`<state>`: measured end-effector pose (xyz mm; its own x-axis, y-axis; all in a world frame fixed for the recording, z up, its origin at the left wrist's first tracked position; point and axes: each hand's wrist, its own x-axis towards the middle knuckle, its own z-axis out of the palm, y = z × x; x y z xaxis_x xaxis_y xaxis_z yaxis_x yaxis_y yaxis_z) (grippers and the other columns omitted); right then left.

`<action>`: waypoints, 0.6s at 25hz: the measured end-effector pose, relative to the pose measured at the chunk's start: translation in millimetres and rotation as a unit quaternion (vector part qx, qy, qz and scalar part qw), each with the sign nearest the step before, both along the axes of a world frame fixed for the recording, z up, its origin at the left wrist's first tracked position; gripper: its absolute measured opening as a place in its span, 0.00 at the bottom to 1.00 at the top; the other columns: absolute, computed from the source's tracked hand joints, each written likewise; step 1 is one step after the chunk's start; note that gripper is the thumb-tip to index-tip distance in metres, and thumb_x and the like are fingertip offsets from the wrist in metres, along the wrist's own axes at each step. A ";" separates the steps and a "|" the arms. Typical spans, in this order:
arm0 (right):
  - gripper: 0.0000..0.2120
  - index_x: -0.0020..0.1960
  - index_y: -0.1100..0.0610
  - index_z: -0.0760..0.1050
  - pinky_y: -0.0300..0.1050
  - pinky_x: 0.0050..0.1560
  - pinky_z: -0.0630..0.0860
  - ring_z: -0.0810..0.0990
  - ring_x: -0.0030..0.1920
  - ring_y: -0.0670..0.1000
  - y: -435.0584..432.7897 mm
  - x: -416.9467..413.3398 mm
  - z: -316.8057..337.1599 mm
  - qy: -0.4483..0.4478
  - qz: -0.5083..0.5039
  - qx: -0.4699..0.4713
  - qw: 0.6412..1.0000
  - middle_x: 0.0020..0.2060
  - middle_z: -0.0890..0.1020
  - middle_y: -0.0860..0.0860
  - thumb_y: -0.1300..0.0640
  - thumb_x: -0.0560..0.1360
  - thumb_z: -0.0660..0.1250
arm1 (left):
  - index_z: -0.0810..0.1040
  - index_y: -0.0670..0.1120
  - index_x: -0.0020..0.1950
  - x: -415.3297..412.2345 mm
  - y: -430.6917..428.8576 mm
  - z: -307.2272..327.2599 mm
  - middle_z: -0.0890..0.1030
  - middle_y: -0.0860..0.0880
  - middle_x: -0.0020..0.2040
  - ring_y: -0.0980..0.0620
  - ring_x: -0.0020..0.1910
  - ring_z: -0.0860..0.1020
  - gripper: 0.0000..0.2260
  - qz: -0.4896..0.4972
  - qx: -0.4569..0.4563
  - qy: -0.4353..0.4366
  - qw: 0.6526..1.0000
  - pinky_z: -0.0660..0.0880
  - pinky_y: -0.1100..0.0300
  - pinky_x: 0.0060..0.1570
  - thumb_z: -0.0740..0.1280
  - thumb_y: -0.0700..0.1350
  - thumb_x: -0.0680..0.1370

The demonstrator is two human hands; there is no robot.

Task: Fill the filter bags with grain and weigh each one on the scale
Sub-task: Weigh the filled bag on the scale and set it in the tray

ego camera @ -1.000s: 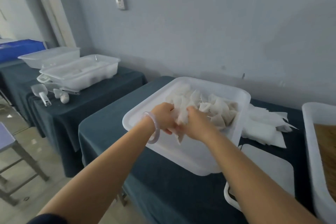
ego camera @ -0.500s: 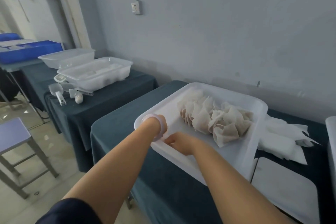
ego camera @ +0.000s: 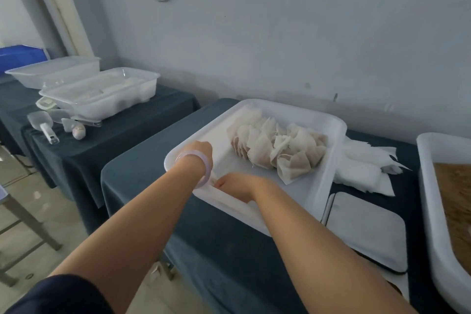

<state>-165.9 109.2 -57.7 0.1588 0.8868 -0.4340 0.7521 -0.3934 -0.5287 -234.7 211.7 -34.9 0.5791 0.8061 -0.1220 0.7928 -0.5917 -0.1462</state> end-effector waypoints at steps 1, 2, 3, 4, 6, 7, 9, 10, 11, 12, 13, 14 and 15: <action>0.14 0.59 0.56 0.73 0.49 0.56 0.70 0.71 0.53 0.56 -0.1 0.0 1.1 0.000 -0.003 0.015 1.000 0.54 0.75 0.54 0.52 0.81 0.52 | 0.71 0.45 0.38 2.8 -1.8 2.7 0.74 0.49 0.33 0.52 0.30 0.72 0.07 -0.007 0.003 -0.006 1.000 0.66 0.61 0.27 0.68 0.38 0.72; 0.13 0.49 0.56 0.73 0.48 0.53 0.68 0.69 0.50 0.55 -1.5 0.1 3.7 -0.007 -0.003 0.032 0.999 0.46 0.74 0.54 0.53 0.82 0.52 | 0.71 0.44 0.40 6.1 -4.4 5.0 0.73 0.49 0.34 0.52 0.31 0.72 0.05 -0.016 0.008 -0.016 1.000 0.67 0.61 0.29 0.67 0.37 0.72; 0.13 0.43 0.55 0.71 0.47 0.51 0.67 0.69 0.49 0.55 -2.3 0.2 8.1 -0.026 0.008 0.046 0.999 0.41 0.73 0.52 0.55 0.82 0.51 | 0.72 0.44 0.42 9.1 -6.6 8.2 0.73 0.48 0.35 0.51 0.33 0.72 0.03 -0.027 0.016 -0.028 0.999 0.68 0.60 0.31 0.65 0.37 0.73; 0.14 0.44 0.56 0.73 0.47 0.52 0.68 0.71 0.50 0.55 -3.3 0.9 13.7 -0.052 0.022 0.053 0.997 0.43 0.75 0.52 0.56 0.82 0.51 | 0.73 0.43 0.44 11.8 -8.9 12.2 0.73 0.48 0.36 0.50 0.35 0.73 0.02 -0.040 0.023 -0.046 0.998 0.69 0.59 0.33 0.64 0.38 0.74; 0.15 0.58 0.60 0.74 0.48 0.57 0.70 0.74 0.56 0.57 -11.0 9.7 26.3 -0.090 0.020 0.078 0.993 0.55 0.78 0.56 0.58 0.81 0.51 | 0.76 0.43 0.51 23.1 -17.3 20.0 0.77 0.47 0.42 0.48 0.41 0.77 0.06 -0.070 0.027 -0.084 0.994 0.73 0.57 0.39 0.63 0.40 0.76; 0.15 0.58 0.61 0.73 0.48 0.57 0.71 0.75 0.56 0.56 -17.1 17.6 31.9 -0.093 0.000 0.094 0.991 0.56 0.78 0.56 0.59 0.81 0.51 | 0.77 0.43 0.54 29.0 -22.8 24.7 0.79 0.47 0.47 0.47 0.45 0.78 0.08 -0.085 0.023 -0.103 0.991 0.75 0.56 0.43 0.63 0.42 0.76; 0.11 0.52 0.57 0.73 0.44 0.49 0.71 0.74 0.51 0.55 -36.1 39.4 42.0 -0.094 -0.045 0.132 0.986 0.50 0.77 0.54 0.57 0.80 0.53 | 0.77 0.45 0.57 42.3 -37.0 33.4 0.80 0.47 0.52 0.46 0.50 0.78 0.10 -0.112 0.006 -0.150 0.982 0.75 0.55 0.48 0.63 0.44 0.77; 0.10 0.51 0.56 0.74 0.43 0.48 0.71 0.75 0.50 0.54 -49.4 51.4 47.3 -0.085 -0.078 0.153 0.982 0.49 0.78 0.53 0.56 0.79 0.55 | 0.77 0.46 0.58 49.6 -44.6 36.8 0.80 0.47 0.54 0.46 0.52 0.78 0.10 -0.126 -0.005 -0.177 0.976 0.74 0.55 0.49 0.63 0.44 0.77; 0.11 0.53 0.56 0.76 0.44 0.51 0.72 0.76 0.53 0.54 -64.2 64.5 52.6 -0.070 -0.115 0.173 0.976 0.51 0.79 0.52 0.54 0.79 0.57 | 0.76 0.47 0.59 57.2 -52.7 39.4 0.79 0.47 0.56 0.45 0.54 0.77 0.11 -0.145 -0.018 -0.201 0.969 0.73 0.54 0.51 0.63 0.45 0.78; 0.12 0.57 0.55 0.77 0.43 0.55 0.71 0.76 0.56 0.54 -82.1 77.1 57.2 -0.057 -0.150 0.195 0.968 0.55 0.79 0.52 0.53 0.78 0.60 | 0.76 0.48 0.59 64.7 -62.6 40.9 0.79 0.47 0.58 0.45 0.55 0.76 0.11 -0.164 -0.032 -0.221 0.961 0.73 0.55 0.52 0.63 0.46 0.78; 0.13 0.60 0.55 0.77 0.42 0.56 0.70 0.76 0.58 0.52 -101.5 88.6 61.1 -0.054 -0.176 0.217 0.959 0.58 0.79 0.52 0.53 0.78 0.62 | 0.76 0.48 0.59 71.9 -73.5 42.2 0.78 0.48 0.58 0.45 0.56 0.76 0.11 -0.184 -0.041 -0.239 0.952 0.72 0.56 0.53 0.63 0.47 0.78; 0.14 0.62 0.55 0.76 0.40 0.55 0.69 0.76 0.58 0.51 -122.2 99.2 64.1 -0.059 -0.196 0.234 0.951 0.59 0.79 0.51 0.53 0.78 0.63 | 0.76 0.49 0.59 79.7 -85.3 42.9 0.79 0.48 0.59 0.46 0.57 0.76 0.11 -0.205 -0.047 -0.254 0.944 0.71 0.56 0.54 0.63 0.47 0.78; 0.15 0.62 0.55 0.76 0.39 0.54 0.68 0.76 0.57 0.48 -142.3 108.5 65.4 -0.067 -0.213 0.247 0.943 0.59 0.79 0.50 0.53 0.77 0.63 | 0.76 0.49 0.59 86.3 -96.5 42.9 0.79 0.49 0.59 0.46 0.57 0.75 0.11 -0.224 -0.052 -0.265 0.936 0.71 0.56 0.54 0.63 0.48 0.78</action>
